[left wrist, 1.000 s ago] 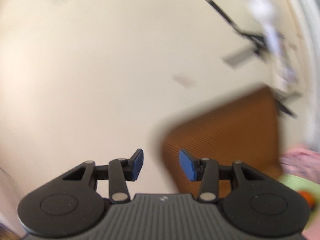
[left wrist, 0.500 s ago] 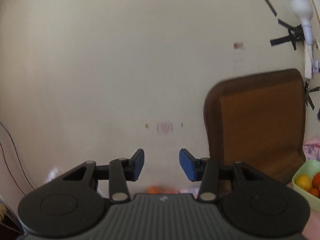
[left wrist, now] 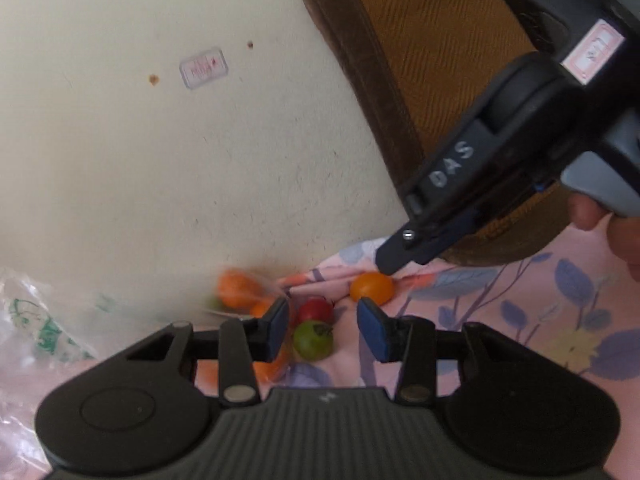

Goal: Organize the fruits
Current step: 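Grasp a small orange with the right tool while the left tool grasps a green lime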

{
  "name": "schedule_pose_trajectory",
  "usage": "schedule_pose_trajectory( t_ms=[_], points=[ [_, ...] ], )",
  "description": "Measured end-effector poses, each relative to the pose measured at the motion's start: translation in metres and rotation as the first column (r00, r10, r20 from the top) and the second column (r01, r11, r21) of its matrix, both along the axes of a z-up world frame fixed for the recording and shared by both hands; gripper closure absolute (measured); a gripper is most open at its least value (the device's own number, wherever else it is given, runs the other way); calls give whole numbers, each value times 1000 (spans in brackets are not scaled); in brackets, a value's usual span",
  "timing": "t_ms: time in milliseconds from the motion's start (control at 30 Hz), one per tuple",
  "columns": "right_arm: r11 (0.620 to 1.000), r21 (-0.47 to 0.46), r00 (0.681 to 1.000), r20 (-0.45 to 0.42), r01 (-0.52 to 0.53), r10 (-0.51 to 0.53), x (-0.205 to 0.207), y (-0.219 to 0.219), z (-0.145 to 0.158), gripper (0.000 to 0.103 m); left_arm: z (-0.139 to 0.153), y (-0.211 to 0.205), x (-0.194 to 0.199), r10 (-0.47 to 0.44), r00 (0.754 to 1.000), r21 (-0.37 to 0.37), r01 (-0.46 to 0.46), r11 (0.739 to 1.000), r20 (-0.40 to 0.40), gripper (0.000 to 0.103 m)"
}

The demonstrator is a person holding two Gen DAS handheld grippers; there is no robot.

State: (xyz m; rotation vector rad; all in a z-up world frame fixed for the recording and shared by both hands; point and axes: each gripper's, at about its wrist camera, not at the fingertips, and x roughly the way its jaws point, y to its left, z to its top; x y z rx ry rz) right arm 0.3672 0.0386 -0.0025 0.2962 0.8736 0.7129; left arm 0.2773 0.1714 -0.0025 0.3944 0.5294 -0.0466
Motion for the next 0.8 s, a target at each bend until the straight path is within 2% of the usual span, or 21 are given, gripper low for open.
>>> schedule_pose_trajectory(
  t_ms=[133, 233, 333, 367, 400, 433, 500, 567, 600, 667, 800],
  points=[
    [1000, -6, 1000, 1, 12, -12, 15, 14, -8, 69, -12, -4, 9, -14, 1000, 48, 14, 999, -12, 63],
    [998, -60, 999, 33, 7, -6, 17, 24, -13, 69, -24, -4, 16, -6, 998, 72, 11, 997, -60, 62],
    [998, -54, 1000, 24, 14, -13, 22, 26, -23, 67, -22, 7, 24, 17, 997, 25, -16, 1000, -73, 63],
    [999, -40, 1000, 17, 20, -19, 26, 25, -26, 66, -22, 10, 26, 35, 997, 13, -34, 999, -76, 67],
    [999, -29, 1000, 11, 23, -23, 28, 26, -28, 65, -21, 13, 26, 46, 997, 0, -46, 999, -69, 77],
    [1000, -22, 1000, 4, 22, -22, 29, 28, -30, 65, -20, 15, 26, 56, 997, -5, -56, 998, -57, 82],
    [1000, -25, 1000, -15, -5, 4, 26, 32, -32, 68, -19, 18, 22, 61, 997, -30, -62, 998, -57, 83],
    [998, -63, 999, 30, -28, 30, 15, 37, -31, 71, -16, 19, 12, 49, 997, -65, -53, 996, -60, 87],
    [996, -84, 998, 53, -37, 42, 10, 38, -29, 72, -13, 18, 2, 36, 997, -82, -41, 996, -62, 95],
    [995, -97, 996, 88, -16, 25, -1, 32, -25, 73, -11, 14, -13, 16, 998, -102, -22, 995, -63, 95],
    [998, -67, 986, 168, 13, -1, -35, 1, -9, 73, -6, 1, -45, -26, 998, -132, 18, 991, -63, 95]
  ],
)
